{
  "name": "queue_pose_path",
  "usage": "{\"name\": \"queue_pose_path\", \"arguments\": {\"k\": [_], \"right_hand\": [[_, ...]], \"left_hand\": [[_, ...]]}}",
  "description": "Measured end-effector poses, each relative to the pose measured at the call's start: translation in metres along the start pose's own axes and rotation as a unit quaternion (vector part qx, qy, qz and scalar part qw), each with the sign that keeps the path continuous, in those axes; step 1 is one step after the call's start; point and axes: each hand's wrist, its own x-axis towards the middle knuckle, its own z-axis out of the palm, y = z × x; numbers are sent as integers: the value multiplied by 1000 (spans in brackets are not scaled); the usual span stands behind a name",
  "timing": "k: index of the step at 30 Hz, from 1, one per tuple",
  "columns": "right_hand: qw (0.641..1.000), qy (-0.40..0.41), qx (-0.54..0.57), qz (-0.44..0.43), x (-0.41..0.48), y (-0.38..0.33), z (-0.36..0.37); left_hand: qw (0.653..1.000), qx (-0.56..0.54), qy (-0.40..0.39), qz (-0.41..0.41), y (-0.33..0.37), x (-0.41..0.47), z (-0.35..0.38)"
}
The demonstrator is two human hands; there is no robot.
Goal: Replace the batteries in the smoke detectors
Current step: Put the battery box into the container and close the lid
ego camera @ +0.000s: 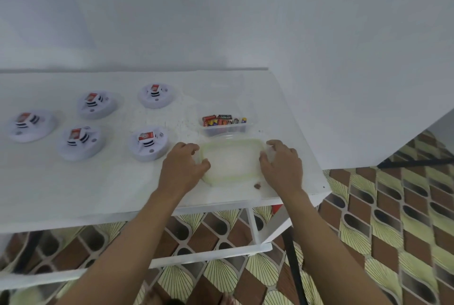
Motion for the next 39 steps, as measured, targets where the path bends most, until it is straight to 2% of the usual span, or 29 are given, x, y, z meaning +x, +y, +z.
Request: {"name": "queue_pose_path", "arguments": {"k": [4,9,13,16,19,21,27,31,34,37,39], "right_hand": [[999,36,-7,-19,-2,0,2],[996,79,14,-45,-6,-1,-2],[992,26,123,-13,-7,-7,-13],[983,28,183,-3,-8,-12,-21],[967,48,249,-14,-6,-16,-27],[958,71,278,-26,-2,-20,-31],[923,130,359,-53,16,-41,-43],[869,131,476,-47,31,-50,-48],[870,116,475,-55,51,-46,-45],[871,68,484,-48,70,-40,-37],[891,48,448,-57,79,-37,-31]], "left_hand": [[1000,-4,11,-5,-2,2,-1],[994,39,95,32,0,-5,2],[995,-55,85,19,9,-11,-7],[985,-133,106,-16,18,-14,-20],[964,-237,114,-39,28,-10,-32],[954,-265,139,-27,33,-5,-40],[948,-232,212,46,50,11,-49],[940,-234,237,76,61,16,-50],[943,-244,221,44,61,28,-47],[908,-362,210,-13,57,48,-38],[898,-380,219,-41,59,58,-31]]}}
